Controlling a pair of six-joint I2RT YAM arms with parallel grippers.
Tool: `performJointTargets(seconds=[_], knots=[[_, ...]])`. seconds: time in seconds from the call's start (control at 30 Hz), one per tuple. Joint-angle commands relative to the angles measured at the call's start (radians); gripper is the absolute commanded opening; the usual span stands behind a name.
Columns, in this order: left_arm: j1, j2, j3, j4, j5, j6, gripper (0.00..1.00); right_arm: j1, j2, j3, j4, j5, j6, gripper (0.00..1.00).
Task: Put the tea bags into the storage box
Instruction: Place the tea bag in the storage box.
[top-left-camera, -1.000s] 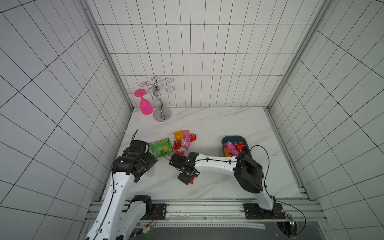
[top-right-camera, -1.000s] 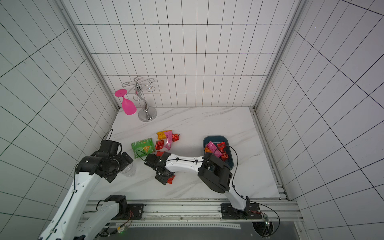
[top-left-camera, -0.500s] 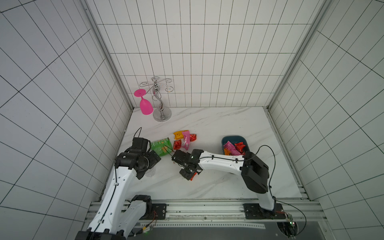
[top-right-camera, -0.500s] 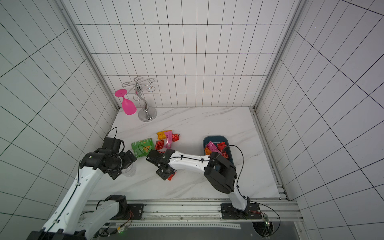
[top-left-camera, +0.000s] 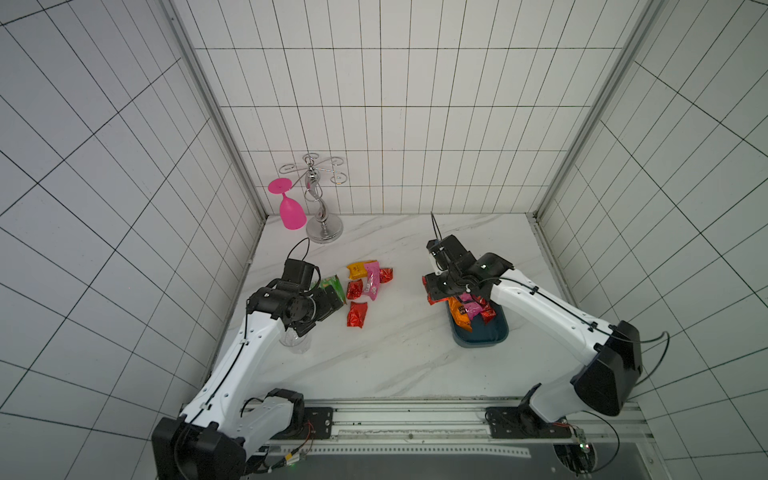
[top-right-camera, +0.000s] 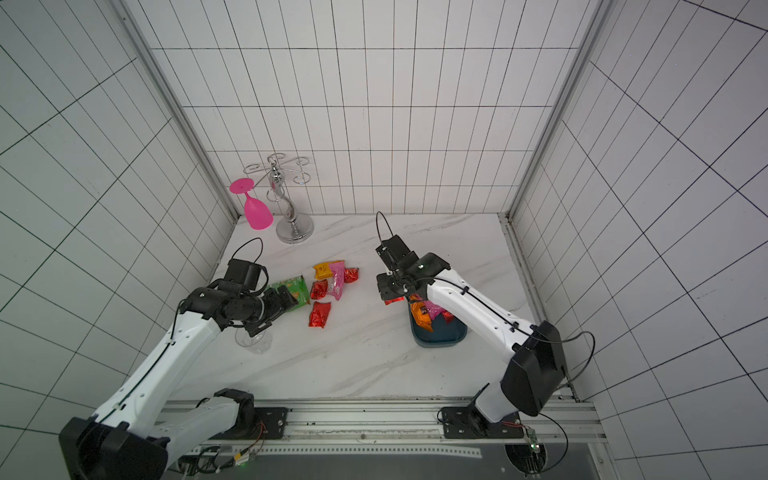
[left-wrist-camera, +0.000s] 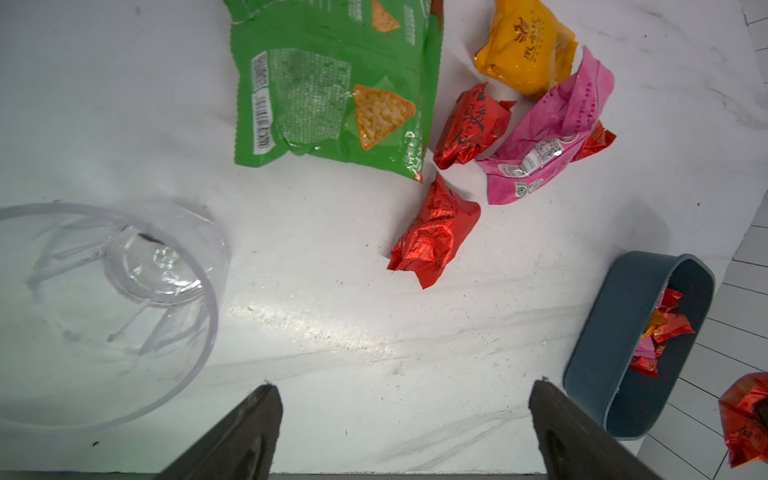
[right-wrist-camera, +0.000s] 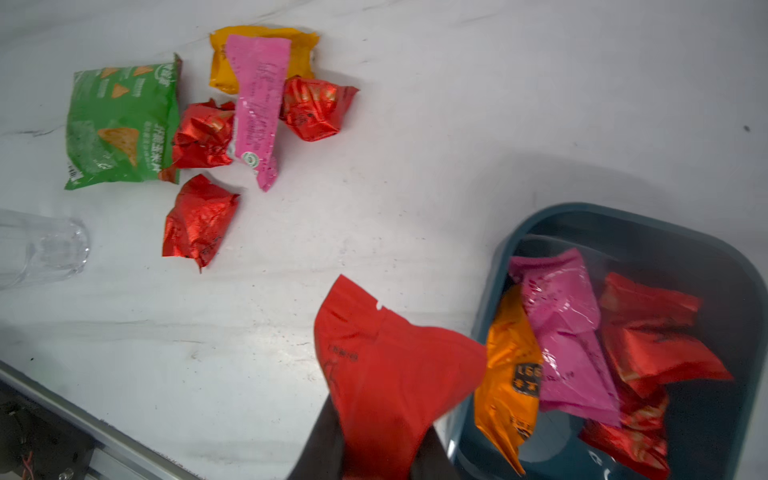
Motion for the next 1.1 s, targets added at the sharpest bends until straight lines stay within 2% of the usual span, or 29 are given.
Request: performJointTargets(seconds=[0.0,0.17,0.3,0.43,0.6,0.73,0.97,1.07], knots=[[-0.043,0.06,0.055,0.045,0.01,0.039,0.97,-0.096,-0.043,-0.057,-0.085,0.039,0.015,0.18],[-0.117,0.16,0.115,0.032,-0.028,0.067,0.97,-0.271,-0.057,-0.133,-0.062,-0.003,0.019,0.18],[-0.169,0.217,0.14,0.031,-0.064,0.072,0.97,-0.36,0.039,-0.116,-0.033,-0.049,0.021,0.18],[-0.214,0.241,0.14,0.015,-0.122,0.075,0.97,-0.372,0.124,-0.098,-0.028,-0.059,0.022,0.22],[-0.252,0.272,0.134,-0.032,-0.196,0.098,0.97,-0.379,0.147,-0.083,-0.022,-0.041,0.02,0.43],[-0.293,0.302,0.14,-0.036,-0.243,0.12,0.97,-0.38,0.089,-0.061,-0.04,-0.028,0.014,0.53],[-0.319,0.43,0.176,-0.037,-0.329,0.171,0.96,-0.379,-0.065,-0.096,-0.104,-0.057,0.034,0.56],[-0.321,0.492,0.212,-0.015,-0.343,0.207,0.9,-0.379,-0.132,-0.149,-0.115,-0.084,0.06,0.56]])
